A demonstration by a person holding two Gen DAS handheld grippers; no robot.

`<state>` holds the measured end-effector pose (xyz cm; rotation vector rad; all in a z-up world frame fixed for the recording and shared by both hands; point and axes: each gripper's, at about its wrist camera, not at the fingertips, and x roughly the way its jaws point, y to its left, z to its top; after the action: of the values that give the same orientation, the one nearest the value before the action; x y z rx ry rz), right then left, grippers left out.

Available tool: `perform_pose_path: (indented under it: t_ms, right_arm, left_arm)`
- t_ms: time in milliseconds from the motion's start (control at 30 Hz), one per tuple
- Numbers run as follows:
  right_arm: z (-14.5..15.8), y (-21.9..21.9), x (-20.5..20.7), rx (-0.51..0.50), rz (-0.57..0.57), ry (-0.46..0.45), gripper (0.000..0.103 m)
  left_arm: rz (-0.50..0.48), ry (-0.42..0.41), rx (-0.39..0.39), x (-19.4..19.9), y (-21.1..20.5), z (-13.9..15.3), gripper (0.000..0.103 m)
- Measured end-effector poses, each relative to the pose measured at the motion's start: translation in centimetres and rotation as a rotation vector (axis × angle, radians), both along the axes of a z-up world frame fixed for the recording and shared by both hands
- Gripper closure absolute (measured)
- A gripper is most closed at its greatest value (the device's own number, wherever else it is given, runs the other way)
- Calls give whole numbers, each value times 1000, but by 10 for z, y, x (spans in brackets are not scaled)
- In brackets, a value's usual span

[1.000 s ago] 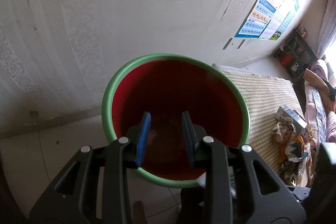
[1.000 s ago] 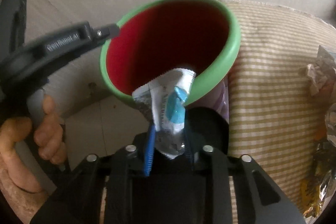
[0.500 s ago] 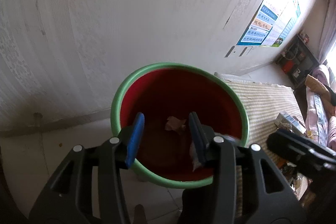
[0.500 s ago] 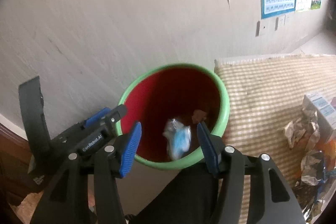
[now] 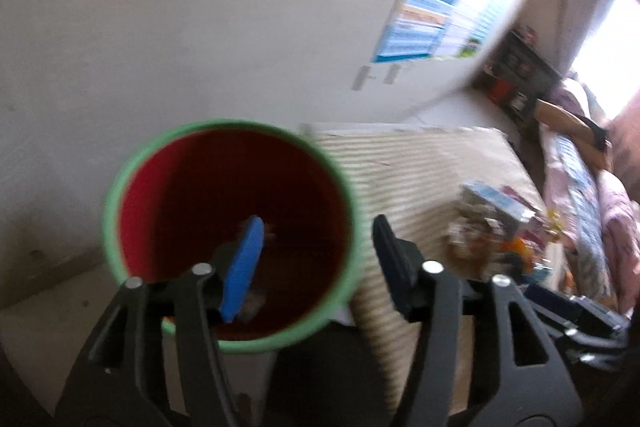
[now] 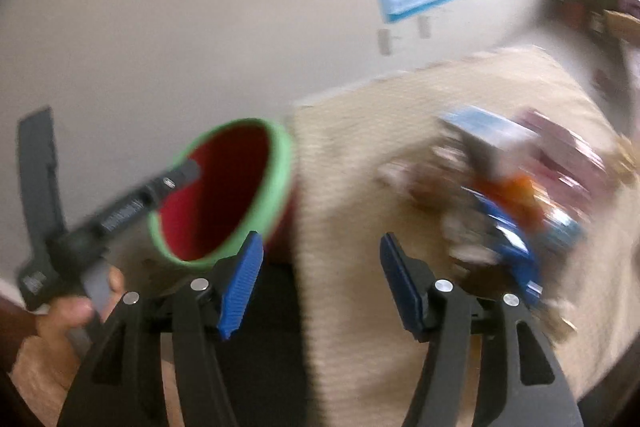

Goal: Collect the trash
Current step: 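Grasp crumpled paper with the left gripper while the right grasps a blue wrapper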

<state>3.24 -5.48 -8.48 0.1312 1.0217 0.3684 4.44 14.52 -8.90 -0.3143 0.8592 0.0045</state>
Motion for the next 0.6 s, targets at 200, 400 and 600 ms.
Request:
perform_pose_path:
  t_ms: [200,400,600]
  right_arm:
    - [-11,-68,-10,-1,-175,17,43]
    - [-12,-109,-27,33,-253,14,43]
    - [-6,-137,-41,83,-302,3,43]
  left_arm:
    - [-146,12,-93,33,-69,2,24]
    - [-266,87,-78,77,-138,-20,22]
    - [-235,238,-54,100,-157,-64,22]
